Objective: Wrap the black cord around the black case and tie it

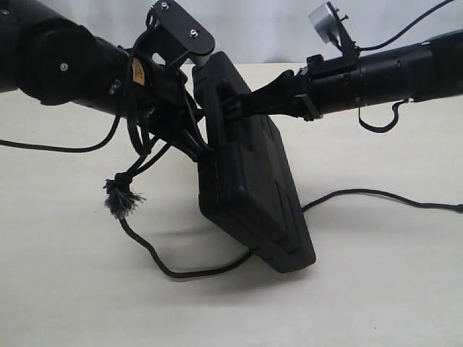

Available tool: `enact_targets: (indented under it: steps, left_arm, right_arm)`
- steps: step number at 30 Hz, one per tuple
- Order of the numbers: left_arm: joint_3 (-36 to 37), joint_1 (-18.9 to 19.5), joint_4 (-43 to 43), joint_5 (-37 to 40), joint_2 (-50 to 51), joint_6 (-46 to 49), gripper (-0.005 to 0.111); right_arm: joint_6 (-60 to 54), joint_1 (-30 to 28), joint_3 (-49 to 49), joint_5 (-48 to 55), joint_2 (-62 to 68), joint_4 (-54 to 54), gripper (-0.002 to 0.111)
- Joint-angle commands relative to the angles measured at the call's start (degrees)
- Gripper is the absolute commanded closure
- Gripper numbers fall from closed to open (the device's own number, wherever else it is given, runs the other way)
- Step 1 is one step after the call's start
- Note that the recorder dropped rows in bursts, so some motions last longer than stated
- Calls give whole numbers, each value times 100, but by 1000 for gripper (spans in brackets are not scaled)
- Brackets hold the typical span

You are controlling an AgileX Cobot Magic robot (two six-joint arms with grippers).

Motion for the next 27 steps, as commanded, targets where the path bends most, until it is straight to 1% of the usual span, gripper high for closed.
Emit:
enact_targets:
  steps: [1,5,9,11,13,15,16,18,19,21,27]
  left_arm:
    - [12,-6,-67,-200,-22,15,107]
    - [12,-6,-67,-200,-22,15,107]
    - [12,-6,-65,-200,-22,-50,106]
    - [12,-6,-65,-189,-22,-50,100]
    - [12,-6,-65,-178,-22,-50,91]
    - [12,-6,30,-131,-22,-50,75]
    - [12,-6,41,-82,-22,-50,70]
    - [12,-6,122,-53,-44,-50,63]
    - [1,-6,380,97,-134,-50,56]
    - [-6,-6,725,384,-335,-50,50]
    - [-6,-6,1148,722,-832,-50,48]
  right_arm:
    - [-173,4,-40,209,16,71,82]
    - [-194,4,-40,322,16,71,104]
    - [-154,4,-40,339,16,71,104]
    - [-154,4,-40,368,16,98,104]
    - [-154,4,-40,381,16,121,104]
    - [-104,4,-40,381,16,130,104]
    - [-104,4,-40,381,16,130,104]
    - [-104,4,-40,381,16,130,104]
    - [-38,4,-40,360,16,141,104]
    - [-20,4,-40,360,16,157,104]
    - [44,4,-40,360,16,198,104]
